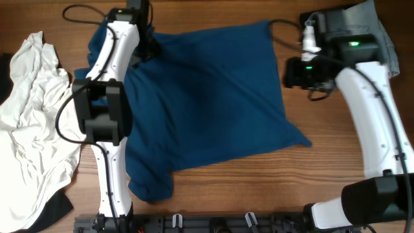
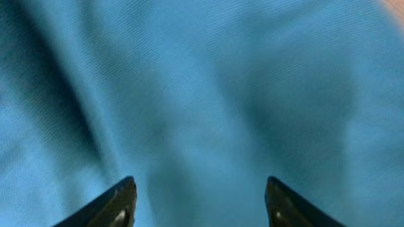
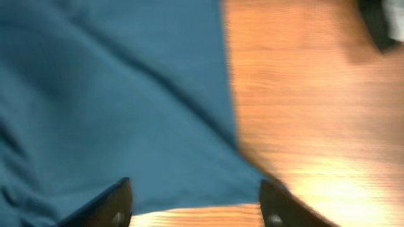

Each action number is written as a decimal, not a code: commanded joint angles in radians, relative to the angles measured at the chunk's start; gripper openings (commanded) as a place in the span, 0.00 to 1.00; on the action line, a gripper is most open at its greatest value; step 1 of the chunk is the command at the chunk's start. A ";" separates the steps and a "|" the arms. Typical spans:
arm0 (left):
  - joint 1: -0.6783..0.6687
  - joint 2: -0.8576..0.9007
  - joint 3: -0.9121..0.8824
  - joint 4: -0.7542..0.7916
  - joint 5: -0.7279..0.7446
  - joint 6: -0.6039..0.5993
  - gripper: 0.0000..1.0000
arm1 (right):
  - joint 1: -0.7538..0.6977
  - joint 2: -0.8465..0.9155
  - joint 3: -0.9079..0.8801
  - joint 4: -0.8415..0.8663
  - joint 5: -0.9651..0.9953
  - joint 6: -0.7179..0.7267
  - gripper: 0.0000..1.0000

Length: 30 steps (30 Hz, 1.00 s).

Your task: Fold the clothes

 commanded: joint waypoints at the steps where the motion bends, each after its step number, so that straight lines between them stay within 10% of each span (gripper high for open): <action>1: 0.035 -0.139 0.021 -0.201 0.035 -0.047 0.65 | -0.134 -0.002 -0.025 -0.027 -0.019 0.025 0.73; 12: -0.054 -0.346 0.015 -0.559 0.011 -0.068 0.65 | -0.238 -0.107 -0.350 0.114 -0.050 0.078 0.81; 30: -0.434 -0.807 -0.958 -0.232 0.153 -0.437 0.72 | -0.262 -0.241 -0.389 0.126 -0.105 0.087 0.90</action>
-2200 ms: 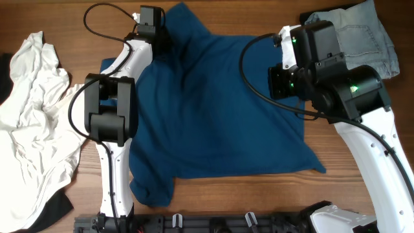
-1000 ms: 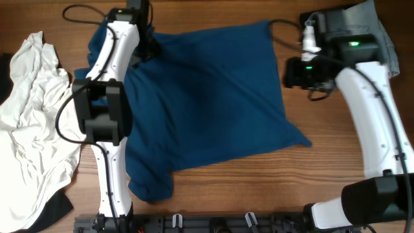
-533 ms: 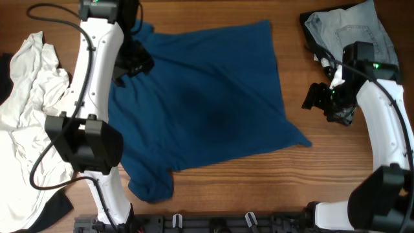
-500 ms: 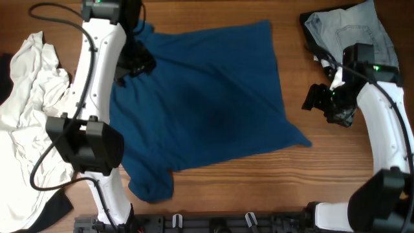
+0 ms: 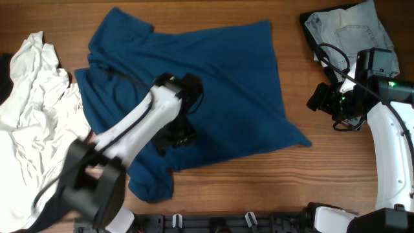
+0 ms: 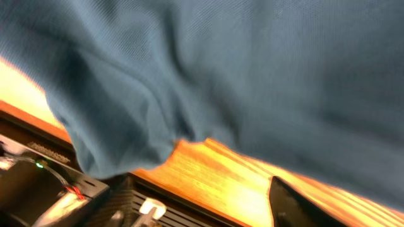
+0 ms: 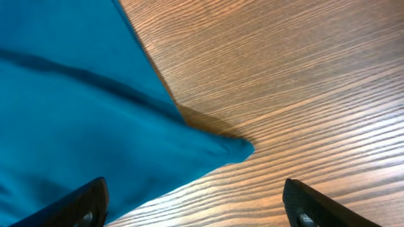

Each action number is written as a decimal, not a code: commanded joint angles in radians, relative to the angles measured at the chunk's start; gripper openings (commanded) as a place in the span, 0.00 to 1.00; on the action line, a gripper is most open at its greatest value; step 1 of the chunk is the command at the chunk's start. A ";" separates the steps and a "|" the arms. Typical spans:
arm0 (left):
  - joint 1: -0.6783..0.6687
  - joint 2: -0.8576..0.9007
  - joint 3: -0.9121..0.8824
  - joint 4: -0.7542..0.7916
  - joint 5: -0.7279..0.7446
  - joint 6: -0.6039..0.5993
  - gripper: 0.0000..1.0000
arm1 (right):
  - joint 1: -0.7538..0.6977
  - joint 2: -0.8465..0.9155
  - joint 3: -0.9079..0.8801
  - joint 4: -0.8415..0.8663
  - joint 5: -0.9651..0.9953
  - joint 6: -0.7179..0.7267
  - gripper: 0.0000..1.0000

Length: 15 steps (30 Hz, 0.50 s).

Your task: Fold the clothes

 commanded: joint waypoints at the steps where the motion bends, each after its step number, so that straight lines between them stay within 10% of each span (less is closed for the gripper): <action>1: 0.003 -0.200 -0.126 0.001 0.023 -0.131 0.74 | -0.003 -0.003 -0.026 0.036 -0.059 0.002 0.91; 15: 0.002 -0.339 -0.515 0.141 0.137 -0.215 0.73 | -0.003 0.033 -0.420 0.274 -0.439 -0.032 0.93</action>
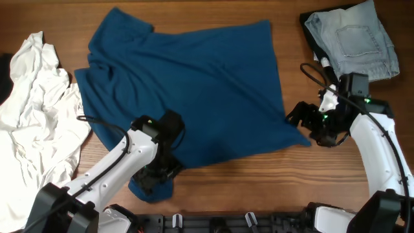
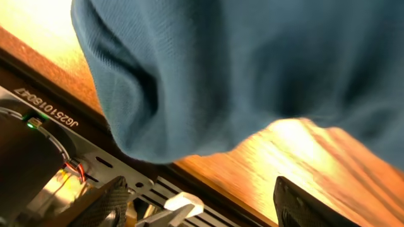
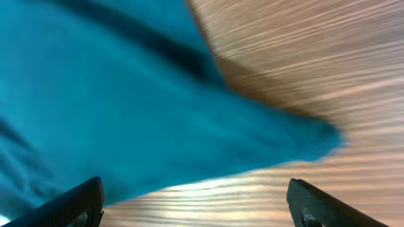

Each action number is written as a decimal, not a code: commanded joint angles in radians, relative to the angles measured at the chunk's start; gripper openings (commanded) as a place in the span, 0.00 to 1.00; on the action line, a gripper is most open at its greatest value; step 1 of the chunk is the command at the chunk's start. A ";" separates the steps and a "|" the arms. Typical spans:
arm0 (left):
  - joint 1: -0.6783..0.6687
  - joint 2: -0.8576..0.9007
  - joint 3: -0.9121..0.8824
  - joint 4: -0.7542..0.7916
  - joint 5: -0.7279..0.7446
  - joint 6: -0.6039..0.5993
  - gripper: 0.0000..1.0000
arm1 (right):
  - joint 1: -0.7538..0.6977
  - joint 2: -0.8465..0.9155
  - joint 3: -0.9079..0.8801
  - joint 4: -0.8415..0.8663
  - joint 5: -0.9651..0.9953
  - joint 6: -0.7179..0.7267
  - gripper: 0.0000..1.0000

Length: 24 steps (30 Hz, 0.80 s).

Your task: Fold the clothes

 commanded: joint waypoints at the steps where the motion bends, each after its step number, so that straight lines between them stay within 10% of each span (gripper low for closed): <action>1: -0.003 -0.015 -0.066 0.019 0.051 -0.026 0.73 | -0.003 0.040 -0.113 0.063 -0.203 -0.006 0.93; 16: -0.135 -0.015 -0.117 0.068 0.113 -0.108 0.74 | -0.022 0.114 -0.159 0.142 -0.184 0.106 0.98; 19: -0.134 -0.015 -0.117 0.092 0.111 -0.108 0.73 | -0.075 0.114 -0.159 0.164 -0.162 0.085 0.73; 24: -0.135 -0.015 -0.117 0.115 0.112 -0.107 0.75 | -0.101 0.114 -0.092 0.163 0.137 0.119 0.86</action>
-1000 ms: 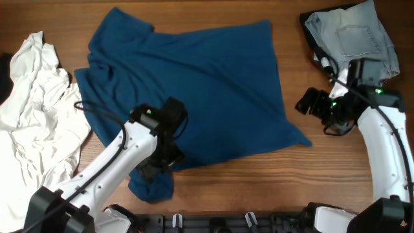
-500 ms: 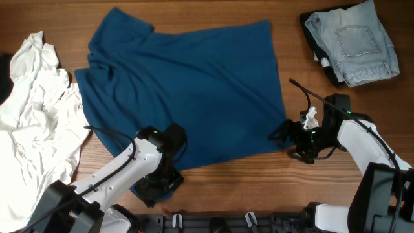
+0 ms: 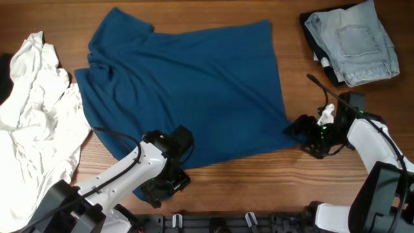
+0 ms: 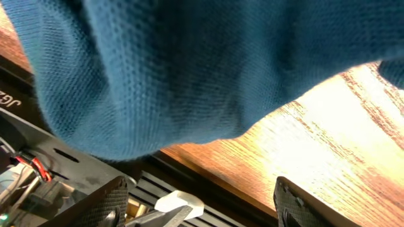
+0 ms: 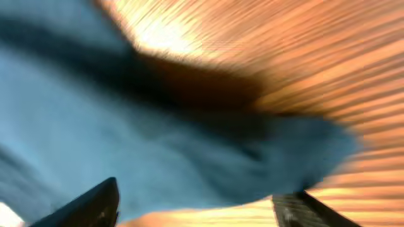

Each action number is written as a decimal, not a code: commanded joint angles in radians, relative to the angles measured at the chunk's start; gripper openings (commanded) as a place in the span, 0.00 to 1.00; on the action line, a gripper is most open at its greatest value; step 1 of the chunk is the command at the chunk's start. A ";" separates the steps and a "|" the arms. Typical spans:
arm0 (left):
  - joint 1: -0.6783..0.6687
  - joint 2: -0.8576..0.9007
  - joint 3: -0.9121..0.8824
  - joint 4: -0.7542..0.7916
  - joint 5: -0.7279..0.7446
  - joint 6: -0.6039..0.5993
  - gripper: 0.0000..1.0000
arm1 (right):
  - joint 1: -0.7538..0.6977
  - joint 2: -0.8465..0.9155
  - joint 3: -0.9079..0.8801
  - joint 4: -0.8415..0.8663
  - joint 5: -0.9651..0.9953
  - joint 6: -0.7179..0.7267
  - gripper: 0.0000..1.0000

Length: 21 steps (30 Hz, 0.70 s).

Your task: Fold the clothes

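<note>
A blue T-shirt lies spread flat on the wooden table. My left gripper sits at its front left corner, by the table's front edge. In the left wrist view the blue cloth fills the top, and the left gripper is open just short of the hem. My right gripper is at the shirt's front right corner. There the blurred corner lies ahead of the open right gripper.
A crumpled white garment lies at the left edge. Folded jeans sit at the far right corner. A black rail runs along the table's front edge, close to the left gripper.
Both grippers have come closer to their shirt corners. The left one now covers the front left corner, nearer the table edge. The right one has shifted slightly forward onto the right corner.
At first the left gripper was at the shirt's far left part and the right at its far right corner. Then the left was over the shirt's front middle and the right beside the shirt. Later both were at the front corners, where they are now, open.
</note>
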 commanded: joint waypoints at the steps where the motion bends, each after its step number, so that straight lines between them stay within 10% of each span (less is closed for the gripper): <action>1: -0.005 -0.014 -0.010 -0.001 0.013 -0.016 0.75 | 0.002 0.005 0.068 -0.014 0.202 0.050 0.87; 8: -0.004 -0.014 -0.010 -0.005 0.011 -0.010 0.76 | 0.009 0.005 0.076 -0.048 0.261 0.060 0.73; 21: -0.004 -0.014 -0.018 -0.004 -0.031 -0.010 0.90 | 0.195 0.093 0.028 0.055 0.209 0.122 0.78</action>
